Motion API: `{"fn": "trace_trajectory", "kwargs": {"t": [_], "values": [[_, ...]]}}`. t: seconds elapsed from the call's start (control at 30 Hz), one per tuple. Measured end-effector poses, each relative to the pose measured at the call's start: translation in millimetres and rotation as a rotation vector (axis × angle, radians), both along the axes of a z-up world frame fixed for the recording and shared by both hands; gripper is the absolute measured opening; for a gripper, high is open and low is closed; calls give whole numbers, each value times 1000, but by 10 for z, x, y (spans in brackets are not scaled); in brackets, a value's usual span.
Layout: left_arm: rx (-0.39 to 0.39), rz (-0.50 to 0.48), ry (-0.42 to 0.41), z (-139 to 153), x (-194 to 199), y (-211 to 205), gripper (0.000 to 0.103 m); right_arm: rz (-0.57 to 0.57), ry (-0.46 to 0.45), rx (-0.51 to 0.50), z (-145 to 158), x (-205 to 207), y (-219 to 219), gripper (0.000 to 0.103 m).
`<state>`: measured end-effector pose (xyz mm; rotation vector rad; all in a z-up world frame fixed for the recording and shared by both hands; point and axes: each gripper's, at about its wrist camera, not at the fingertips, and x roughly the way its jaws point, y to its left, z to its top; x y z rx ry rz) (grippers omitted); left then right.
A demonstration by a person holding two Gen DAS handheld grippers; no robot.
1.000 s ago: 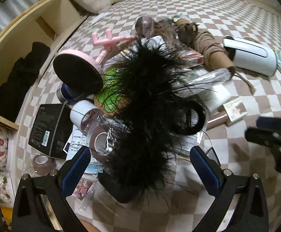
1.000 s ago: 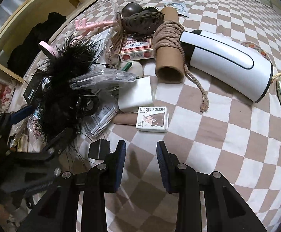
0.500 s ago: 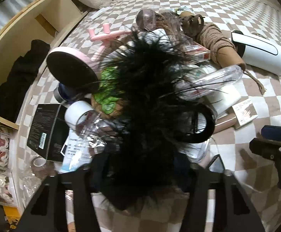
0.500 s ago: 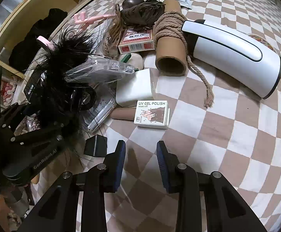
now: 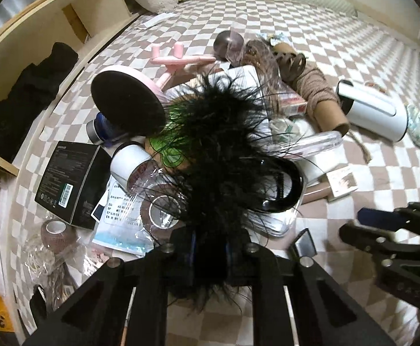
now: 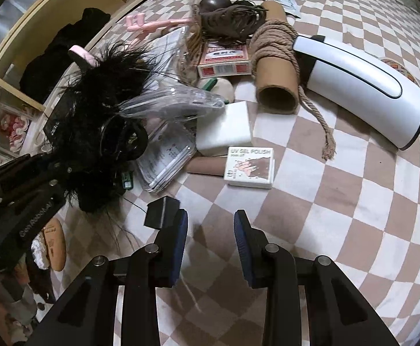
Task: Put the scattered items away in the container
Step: 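Close the left tool on the black feather boa while the right grasps a small black item, then lift the feather boa with the left tool while the right lifts the black item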
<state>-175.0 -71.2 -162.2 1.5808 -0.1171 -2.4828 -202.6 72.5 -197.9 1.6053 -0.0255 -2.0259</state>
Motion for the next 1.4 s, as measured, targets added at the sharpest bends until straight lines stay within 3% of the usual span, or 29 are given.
{"fn": "trace_trajectory", "kwargs": {"t": [0.17,0.2,0.27,0.53,0.73,0.87,1.13,1.2,1.3,1.4], "values": [[34,5,13,87,96,-91,12,3,6,-38,31,34,-116,37],[35,4,14,100,121,-113,12,5,14,-38,43,48,-148,52],[39,2,10,115,178,-155,12,10,29,-35,65,75,-213,64],[39,-3,-20,89,378,-348,12,36,35,5,22,133,-425,64],[42,-15,-51,1,490,-466,12,55,60,110,-100,238,-528,63],[48,-28,-61,-42,511,-478,12,42,77,182,-184,227,-595,40],[31,-38,-77,-107,473,-442,14,33,52,154,-229,160,-553,29],[19,-39,-81,-124,457,-431,17,37,52,154,-232,154,-555,24],[0,-40,-87,-150,434,-416,31,45,54,158,-236,147,-564,24],[-19,-41,-92,-175,411,-400,33,42,48,150,-242,125,-556,24]]}}
